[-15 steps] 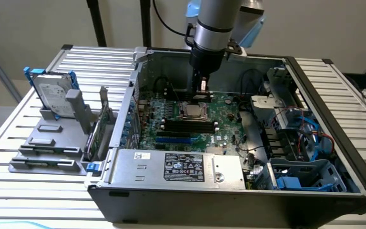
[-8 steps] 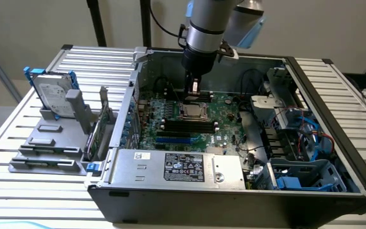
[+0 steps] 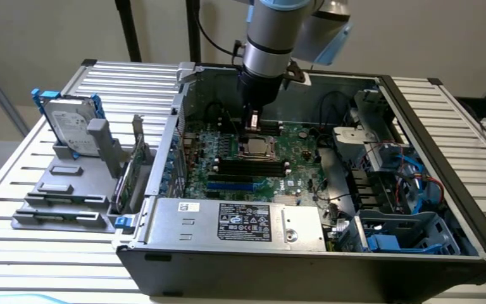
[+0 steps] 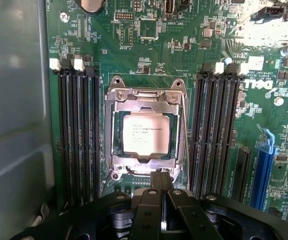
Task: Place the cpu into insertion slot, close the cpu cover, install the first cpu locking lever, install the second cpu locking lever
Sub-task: 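Close the cpu cover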
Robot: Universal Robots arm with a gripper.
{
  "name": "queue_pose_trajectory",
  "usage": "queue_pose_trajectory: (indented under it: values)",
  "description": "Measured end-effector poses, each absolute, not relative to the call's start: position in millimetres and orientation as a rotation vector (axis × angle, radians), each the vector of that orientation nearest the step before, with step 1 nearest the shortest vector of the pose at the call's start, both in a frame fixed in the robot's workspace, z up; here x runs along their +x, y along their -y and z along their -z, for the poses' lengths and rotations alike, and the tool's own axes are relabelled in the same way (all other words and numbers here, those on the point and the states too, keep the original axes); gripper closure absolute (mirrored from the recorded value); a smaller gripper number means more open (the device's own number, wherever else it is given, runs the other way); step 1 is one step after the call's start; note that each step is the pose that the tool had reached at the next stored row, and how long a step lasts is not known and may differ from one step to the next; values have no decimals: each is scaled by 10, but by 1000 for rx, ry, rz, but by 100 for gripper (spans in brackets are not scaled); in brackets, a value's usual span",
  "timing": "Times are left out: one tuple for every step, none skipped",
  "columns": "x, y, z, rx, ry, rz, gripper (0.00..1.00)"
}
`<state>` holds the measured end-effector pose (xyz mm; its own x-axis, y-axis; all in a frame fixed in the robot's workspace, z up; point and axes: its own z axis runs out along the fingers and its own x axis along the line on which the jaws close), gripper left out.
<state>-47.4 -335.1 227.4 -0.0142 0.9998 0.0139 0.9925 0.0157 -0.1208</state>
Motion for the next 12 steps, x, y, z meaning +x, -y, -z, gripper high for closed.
queue_pose_trajectory:
  values:
    - [-480, 3351, -2256, -2136, 2169, -116, 89]
    - [-486, 3351, -2238, -2136, 2169, -117, 89]
    - [-494, 3351, -2221, -2137, 2169, -117, 89]
    - [-502, 3351, -2203, -2137, 2169, -117, 89]
    - [-509, 3349, -2183, -2136, 2169, -117, 89]
    - [-514, 3346, -2166, -2136, 2169, -117, 89]
    - [-516, 3340, -2150, -2136, 2169, -117, 89]
    - [-517, 3331, -2134, -2136, 2169, -117, 89]
    - [-518, 3323, -2118, -2136, 2168, -117, 89]
    - [-519, 3316, -2103, -2136, 2168, -118, 89]
    - [-518, 3313, -2086, -2136, 2168, -118, 89]
    - [-518, 3313, -2072, -2136, 2168, -118, 89]
